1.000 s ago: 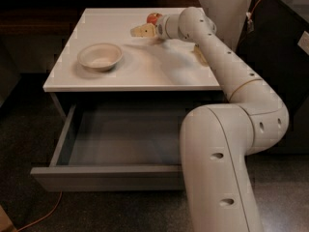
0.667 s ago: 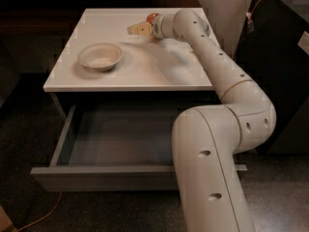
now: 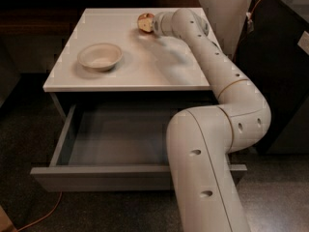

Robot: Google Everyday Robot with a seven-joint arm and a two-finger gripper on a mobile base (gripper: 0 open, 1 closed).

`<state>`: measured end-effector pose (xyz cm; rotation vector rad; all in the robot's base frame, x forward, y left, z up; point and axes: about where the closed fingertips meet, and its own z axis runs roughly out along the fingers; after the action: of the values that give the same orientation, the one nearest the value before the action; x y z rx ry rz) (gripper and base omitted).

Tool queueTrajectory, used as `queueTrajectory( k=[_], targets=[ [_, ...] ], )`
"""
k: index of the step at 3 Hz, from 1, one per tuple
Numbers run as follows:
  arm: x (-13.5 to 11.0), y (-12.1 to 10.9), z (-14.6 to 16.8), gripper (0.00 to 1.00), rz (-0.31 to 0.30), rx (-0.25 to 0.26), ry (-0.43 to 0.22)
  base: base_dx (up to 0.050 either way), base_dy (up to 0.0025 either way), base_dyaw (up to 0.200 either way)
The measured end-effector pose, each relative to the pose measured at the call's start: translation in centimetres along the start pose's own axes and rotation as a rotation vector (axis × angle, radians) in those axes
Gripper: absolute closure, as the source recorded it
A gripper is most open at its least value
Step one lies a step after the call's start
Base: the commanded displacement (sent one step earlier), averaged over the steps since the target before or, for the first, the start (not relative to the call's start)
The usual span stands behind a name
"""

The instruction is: Place apple into top drawer

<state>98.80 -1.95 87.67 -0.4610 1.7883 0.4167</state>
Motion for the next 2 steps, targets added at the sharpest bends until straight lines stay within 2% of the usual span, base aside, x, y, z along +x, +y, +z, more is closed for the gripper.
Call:
queueTrajectory(
  k=[1, 2],
  targets=[
    [-0.7, -0.9, -0.9, 0.72, 0.006, 0.026, -0.012, 0.000, 0.00000, 0.000],
    [-1.4, -0.7, -2.7, 0.94, 0.003, 0.021, -0.006, 0.000, 0.00000, 0.000]
  ],
)
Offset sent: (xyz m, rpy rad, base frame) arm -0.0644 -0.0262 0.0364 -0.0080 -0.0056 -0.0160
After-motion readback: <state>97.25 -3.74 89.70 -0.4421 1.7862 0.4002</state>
